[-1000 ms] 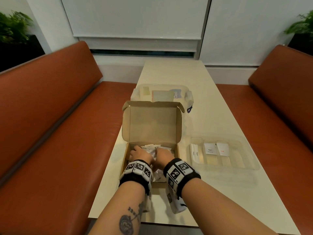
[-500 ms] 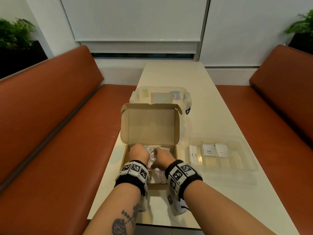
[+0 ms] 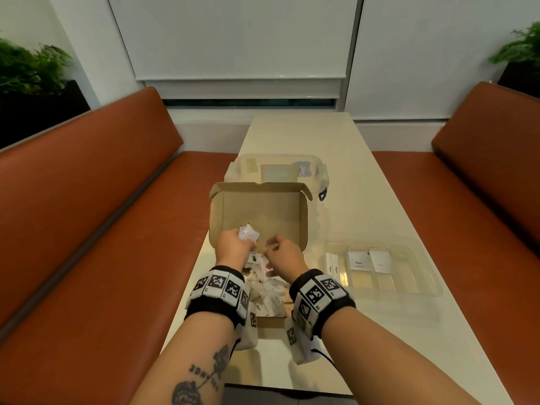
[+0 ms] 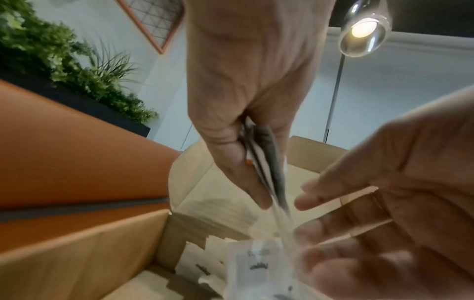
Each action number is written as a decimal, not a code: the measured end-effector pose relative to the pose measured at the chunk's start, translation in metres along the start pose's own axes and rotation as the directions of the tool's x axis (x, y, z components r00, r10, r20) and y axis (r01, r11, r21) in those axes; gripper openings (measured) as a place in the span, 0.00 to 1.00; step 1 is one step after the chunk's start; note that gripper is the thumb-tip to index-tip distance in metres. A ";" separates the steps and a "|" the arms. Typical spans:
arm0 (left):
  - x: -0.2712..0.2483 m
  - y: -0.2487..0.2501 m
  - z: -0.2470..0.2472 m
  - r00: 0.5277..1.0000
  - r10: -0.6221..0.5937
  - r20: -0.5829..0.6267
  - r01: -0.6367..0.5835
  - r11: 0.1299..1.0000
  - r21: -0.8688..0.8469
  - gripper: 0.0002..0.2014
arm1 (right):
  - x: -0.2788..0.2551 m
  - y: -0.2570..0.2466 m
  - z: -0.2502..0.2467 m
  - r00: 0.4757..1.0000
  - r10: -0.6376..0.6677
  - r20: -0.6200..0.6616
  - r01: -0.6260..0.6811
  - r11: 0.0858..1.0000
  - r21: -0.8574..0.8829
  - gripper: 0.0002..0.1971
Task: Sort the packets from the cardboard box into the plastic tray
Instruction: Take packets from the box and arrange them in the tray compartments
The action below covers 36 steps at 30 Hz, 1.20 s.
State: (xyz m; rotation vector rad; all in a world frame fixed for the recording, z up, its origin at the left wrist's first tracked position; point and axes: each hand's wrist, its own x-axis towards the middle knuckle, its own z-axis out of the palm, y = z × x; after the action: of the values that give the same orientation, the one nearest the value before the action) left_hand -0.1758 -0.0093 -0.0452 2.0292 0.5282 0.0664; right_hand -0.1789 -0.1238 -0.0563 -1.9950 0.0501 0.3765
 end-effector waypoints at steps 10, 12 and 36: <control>-0.013 -0.003 0.020 0.997 -0.079 0.002 0.075 0.937 -0.340 0.08 | -0.006 0.005 -0.012 0.998 0.037 0.057 -0.057 0.918 0.392 0.11; -0.017 0.001 0.026 0.995 -0.095 0.040 0.103 0.916 -0.388 0.10 | -0.007 0.009 -0.019 0.999 0.031 0.035 -0.043 0.914 0.404 0.13; -0.048 0.093 0.174 0.941 0.090 0.325 0.109 0.830 -0.547 0.05 | -0.008 0.072 -0.180 0.938 0.072 -0.340 0.070 0.918 0.389 0.14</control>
State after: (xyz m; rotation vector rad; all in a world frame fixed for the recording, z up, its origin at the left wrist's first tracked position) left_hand -0.1423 -0.2094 -0.0454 1.4148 0.2539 -0.1238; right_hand -0.1576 -0.3161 -0.0459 -1.6334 0.3276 0.0013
